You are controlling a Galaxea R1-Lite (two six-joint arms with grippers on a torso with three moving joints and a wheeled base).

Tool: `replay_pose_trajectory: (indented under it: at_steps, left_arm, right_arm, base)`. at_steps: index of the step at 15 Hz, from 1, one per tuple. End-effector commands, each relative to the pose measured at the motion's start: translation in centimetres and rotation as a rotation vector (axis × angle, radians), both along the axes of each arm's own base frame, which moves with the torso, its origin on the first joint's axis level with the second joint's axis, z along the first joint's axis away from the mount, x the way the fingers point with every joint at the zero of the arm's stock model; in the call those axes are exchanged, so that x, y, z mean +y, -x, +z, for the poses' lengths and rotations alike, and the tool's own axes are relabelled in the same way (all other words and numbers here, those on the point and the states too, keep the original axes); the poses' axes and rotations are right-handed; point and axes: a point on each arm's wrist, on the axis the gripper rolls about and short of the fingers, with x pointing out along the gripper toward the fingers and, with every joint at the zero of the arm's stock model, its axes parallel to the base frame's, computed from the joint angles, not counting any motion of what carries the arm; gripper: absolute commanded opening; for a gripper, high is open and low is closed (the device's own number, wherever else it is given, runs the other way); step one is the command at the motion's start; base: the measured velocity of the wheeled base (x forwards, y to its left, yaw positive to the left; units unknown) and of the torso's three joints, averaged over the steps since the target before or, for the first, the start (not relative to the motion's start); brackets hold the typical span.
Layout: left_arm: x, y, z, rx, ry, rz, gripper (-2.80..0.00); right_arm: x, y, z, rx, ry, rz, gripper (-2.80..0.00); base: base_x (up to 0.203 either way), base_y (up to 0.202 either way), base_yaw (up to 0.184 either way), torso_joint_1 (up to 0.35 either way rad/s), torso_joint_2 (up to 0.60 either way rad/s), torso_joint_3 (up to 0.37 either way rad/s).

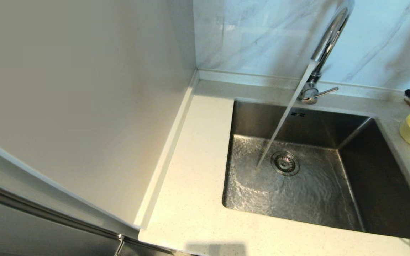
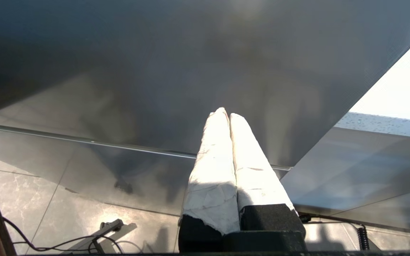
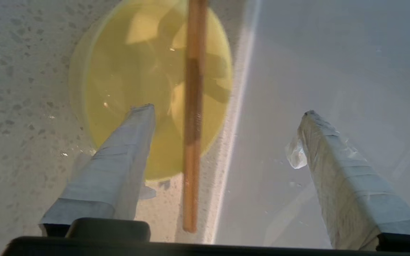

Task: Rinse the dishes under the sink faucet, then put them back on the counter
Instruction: Place the chopsticks on the bowl, then pick up the plate

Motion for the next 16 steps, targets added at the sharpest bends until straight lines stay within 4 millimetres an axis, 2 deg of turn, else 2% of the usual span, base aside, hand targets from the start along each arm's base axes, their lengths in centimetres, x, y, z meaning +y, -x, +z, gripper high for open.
replay_pose_trajectory:
  at_steps: [1, 5, 8, 10, 13, 14, 16]
  left_arm:
    - [0.0, 0.0, 0.0, 0.000, 0.000, 0.000, -2.80]
    - [0.0, 0.0, 0.0, 0.000, 0.000, 0.000, -2.80]
    - [0.0, 0.0, 0.0, 0.000, 0.000, 0.000, -2.80]
    - [0.0, 0.0, 0.0, 0.000, 0.000, 0.000, -2.80]
    - [0.0, 0.0, 0.0, 0.000, 0.000, 0.000, -2.80]
    - [0.0, 0.0, 0.0, 0.000, 0.000, 0.000, -2.80]
    - [0.0, 0.0, 0.0, 0.000, 0.000, 0.000, -2.80]
  right_arm:
    - [0.4, 0.8, 1.3, -0.025, 0.014, 0.001, 0.00]
    - [1.6, 2.9, 3.7, -0.081, -0.010, 0.080, 0.00]
    - [3.4, 6.4, 5.9, -0.133, -0.099, 0.137, 0.00]
    - [5.5, 10.5, 7.4, -0.123, -0.240, 0.161, 0.00]
    - [9.6, 18.5, 8.6, -0.039, -0.502, 0.218, 0.00]
    - [10.8, 21.0, 8.1, 0.001, -0.578, 0.228, 0.00]
    - [11.9, 23.0, 5.1, 0.119, -0.712, 0.193, 0.00]
  base:
    - [0.000, 0.000, 0.000, 0.000, 0.00, 0.000]
    - [0.000, 0.000, 0.000, 0.000, 0.00, 0.000]
    - [0.000, 0.000, 0.000, 0.000, 0.00, 0.000]
    - [0.000, 0.000, 0.000, 0.000, 0.00, 0.000]
    - [0.000, 0.000, 0.000, 0.000, 0.00, 0.000]
    - [0.000, 0.000, 0.000, 0.000, 0.00, 0.000]
    - [0.000, 0.000, 0.000, 0.000, 0.00, 0.000]
